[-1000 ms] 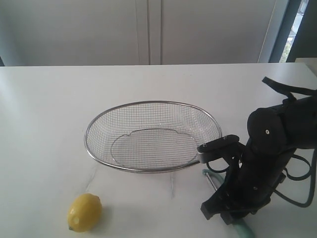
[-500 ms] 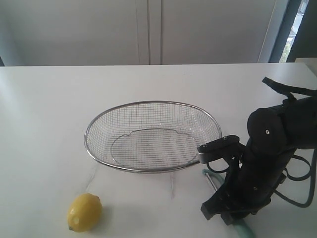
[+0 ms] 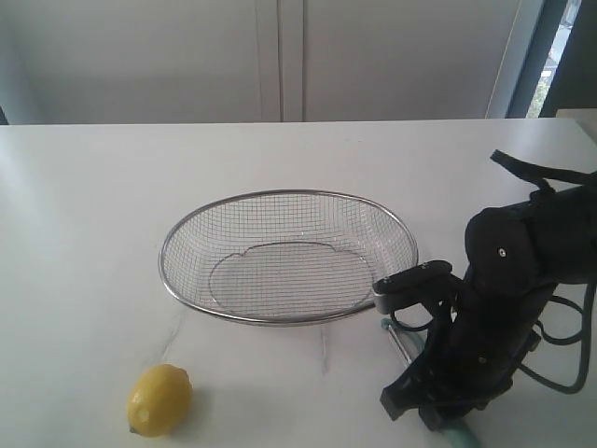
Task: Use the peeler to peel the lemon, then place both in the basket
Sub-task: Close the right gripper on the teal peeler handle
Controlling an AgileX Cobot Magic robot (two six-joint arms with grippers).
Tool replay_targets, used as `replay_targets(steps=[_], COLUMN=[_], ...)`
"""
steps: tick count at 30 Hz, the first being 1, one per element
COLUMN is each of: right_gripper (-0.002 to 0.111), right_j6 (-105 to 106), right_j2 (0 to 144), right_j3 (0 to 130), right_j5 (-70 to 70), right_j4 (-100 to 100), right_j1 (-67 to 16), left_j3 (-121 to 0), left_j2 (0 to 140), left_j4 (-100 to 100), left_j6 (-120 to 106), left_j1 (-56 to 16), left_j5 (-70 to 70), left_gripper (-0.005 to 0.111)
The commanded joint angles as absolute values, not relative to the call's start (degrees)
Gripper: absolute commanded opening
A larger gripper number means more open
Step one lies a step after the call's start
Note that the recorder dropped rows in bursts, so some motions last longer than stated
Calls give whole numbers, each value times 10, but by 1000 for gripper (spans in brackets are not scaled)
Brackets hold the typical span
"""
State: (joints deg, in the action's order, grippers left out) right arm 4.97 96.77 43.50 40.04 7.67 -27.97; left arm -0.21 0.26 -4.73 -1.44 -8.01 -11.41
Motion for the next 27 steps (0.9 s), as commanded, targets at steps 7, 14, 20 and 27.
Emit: replay_targets(steps=[7, 14, 20, 27], right_gripper=[38, 38, 34, 5], right_j6=[48, 48, 26, 25], right_j2=[968, 968, 981, 1014], right_j3=[433, 433, 433, 433], right_j5=[403, 403, 402, 403], right_j4=[74, 77, 77, 77], right_j1=[-279, -279, -279, -279], left_j3=[0, 0, 0, 0], left_j2=[0, 0, 0, 0], left_j4=[-49, -49, -49, -49], left_j6=[-15, -15, -15, -15], left_j1=[-81, -81, -81, -81], left_j5=[-112, -112, -112, -112], left_gripper=[0, 0, 0, 0])
